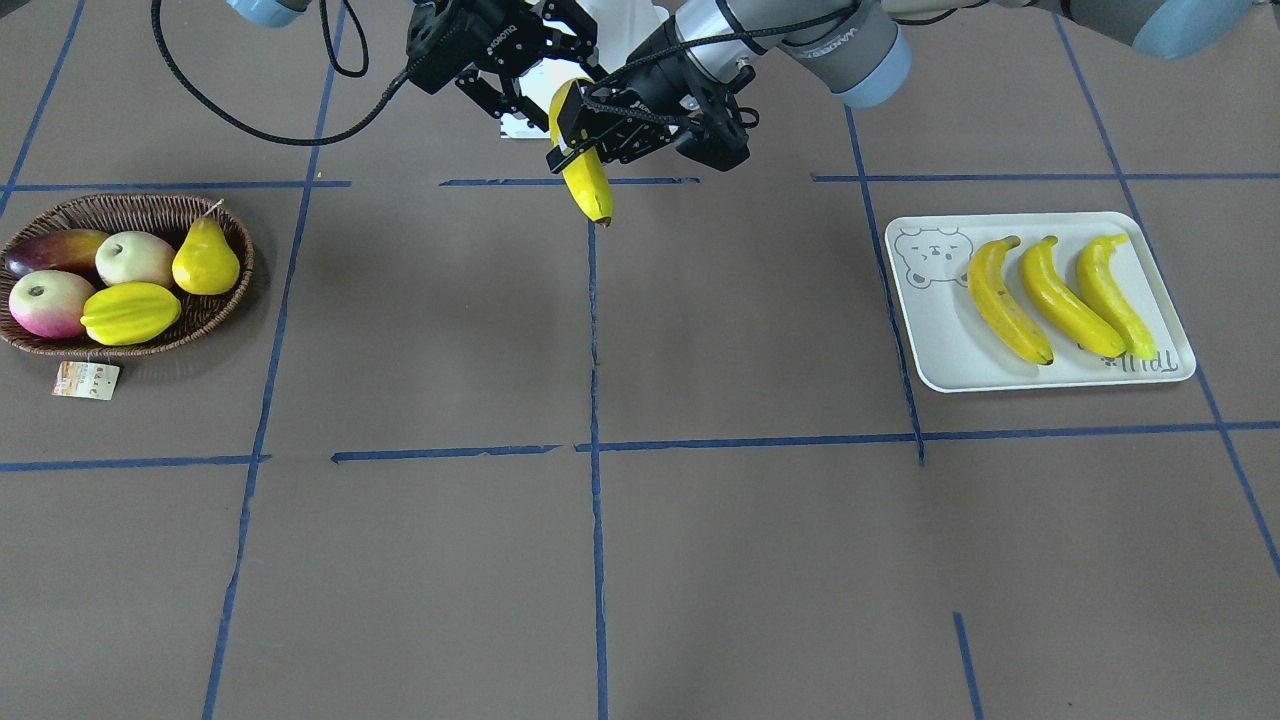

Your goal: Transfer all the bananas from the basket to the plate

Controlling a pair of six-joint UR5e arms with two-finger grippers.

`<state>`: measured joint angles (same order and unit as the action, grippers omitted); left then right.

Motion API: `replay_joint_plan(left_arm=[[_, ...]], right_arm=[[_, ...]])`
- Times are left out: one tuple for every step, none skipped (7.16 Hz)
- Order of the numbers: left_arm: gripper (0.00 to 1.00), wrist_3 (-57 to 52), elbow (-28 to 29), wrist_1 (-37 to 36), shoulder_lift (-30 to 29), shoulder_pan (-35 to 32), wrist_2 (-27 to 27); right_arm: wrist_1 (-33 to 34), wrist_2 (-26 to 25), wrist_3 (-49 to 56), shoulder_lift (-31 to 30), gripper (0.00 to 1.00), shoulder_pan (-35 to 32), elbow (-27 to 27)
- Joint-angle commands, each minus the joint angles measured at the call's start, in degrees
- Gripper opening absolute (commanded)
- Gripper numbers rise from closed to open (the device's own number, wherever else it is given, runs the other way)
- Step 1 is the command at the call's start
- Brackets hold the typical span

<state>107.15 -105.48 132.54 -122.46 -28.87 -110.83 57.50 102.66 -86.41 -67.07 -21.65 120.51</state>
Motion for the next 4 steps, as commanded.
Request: replay_joint_plan(left_arm=[[0.00,-0.71,0.27,-2.44,0.47,-2.40,0.00],[0.00,-1.06,0.01,-8.21,1.86,-4.07,-0.44],[0.00,-2.54,-0.69,-13.49,4.84,-5.74,-0.27],[0.00,-7.69,-1.39,-20.41,7.82,-8.63,-0.53]], right_arm=[[0.24,0.17,-0.16,-0.77,1.00,-0.59,1.31],[0.42,0.18,-0.07,-0.87,1.00,-1.11,1.49],[0.50,0.26,-0.07,-1.04,1.00,-2.34,1.75],[0.51,0.35,-0.07,-2.17,1.00,-3.83,2.01]])
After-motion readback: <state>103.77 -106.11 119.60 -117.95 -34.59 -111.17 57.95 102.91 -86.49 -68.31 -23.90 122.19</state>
